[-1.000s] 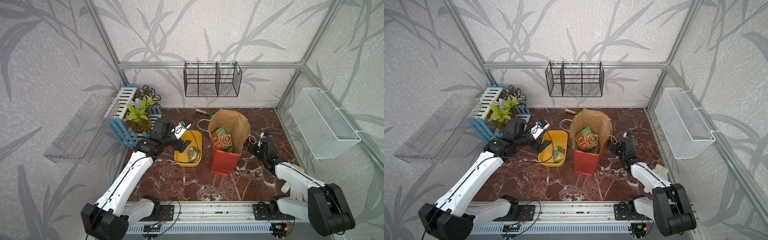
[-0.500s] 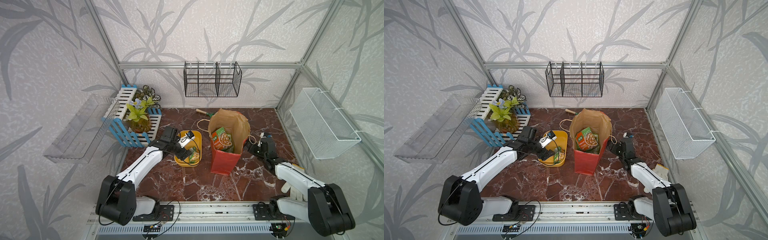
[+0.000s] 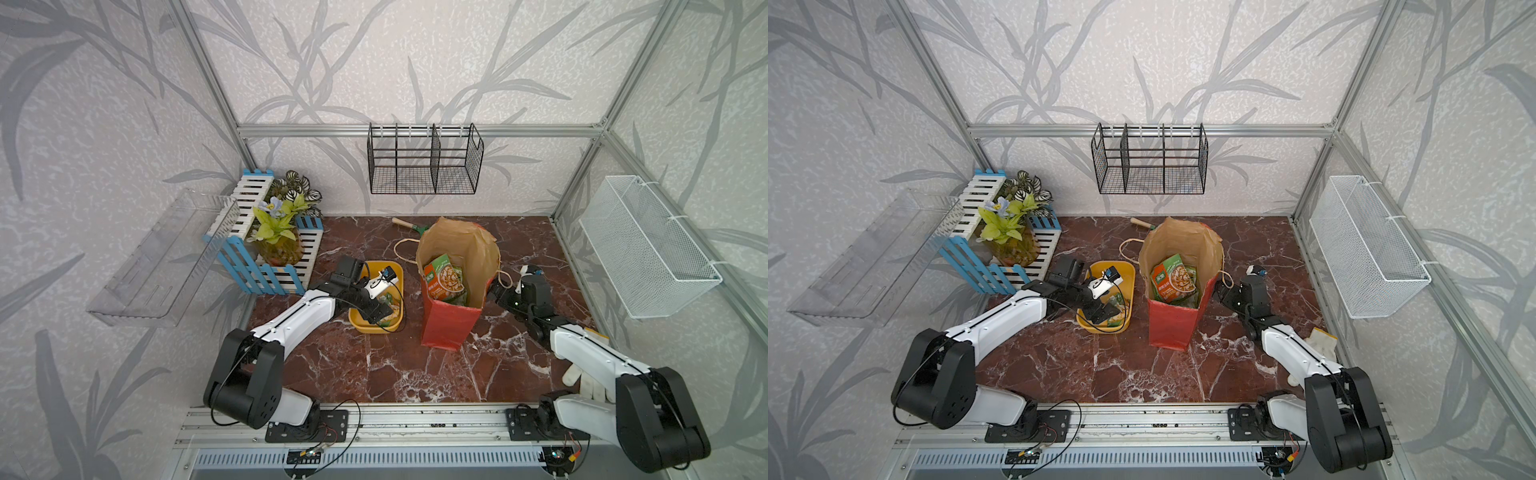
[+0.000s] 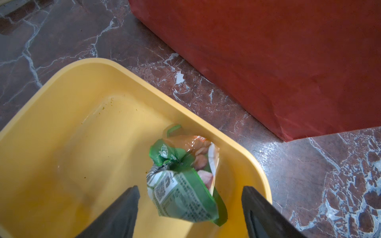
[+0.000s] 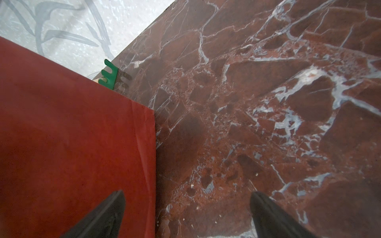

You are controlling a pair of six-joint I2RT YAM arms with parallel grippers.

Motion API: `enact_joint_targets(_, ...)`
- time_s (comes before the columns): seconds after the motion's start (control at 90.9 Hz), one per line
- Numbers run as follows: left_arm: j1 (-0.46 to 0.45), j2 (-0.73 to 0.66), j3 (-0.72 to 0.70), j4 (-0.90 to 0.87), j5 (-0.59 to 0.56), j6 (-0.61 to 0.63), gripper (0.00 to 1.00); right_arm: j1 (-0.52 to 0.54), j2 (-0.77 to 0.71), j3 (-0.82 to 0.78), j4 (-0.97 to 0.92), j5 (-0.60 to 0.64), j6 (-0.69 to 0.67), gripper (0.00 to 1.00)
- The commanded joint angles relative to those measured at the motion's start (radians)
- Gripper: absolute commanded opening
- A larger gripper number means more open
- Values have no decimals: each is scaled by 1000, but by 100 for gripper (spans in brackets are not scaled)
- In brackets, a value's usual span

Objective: Place the condiment packets inside the bag
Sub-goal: Pick up the condiment packet from the storage box.

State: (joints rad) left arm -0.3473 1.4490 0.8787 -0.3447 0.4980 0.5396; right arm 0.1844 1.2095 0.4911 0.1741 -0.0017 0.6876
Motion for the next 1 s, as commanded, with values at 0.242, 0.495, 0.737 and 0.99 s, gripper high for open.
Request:
enact_joint_targets(0.242,-12,71,32,-32,-27,-1,38,6,-8,30,-12,2,-3,99)
enact_joint_targets(0.495,-12,-53,70,-84,-30,-2,0,6,-7,30,-12,2,-3,99)
enact_joint_targets(0.737,-13,-245,133,-140,-59,-10,0,6,-7,30,-12,2,-2,99)
enact_joint_targets(0.99,-13,-380,310,-205,-114,-34,0,7,4,30,-5,2,0,99)
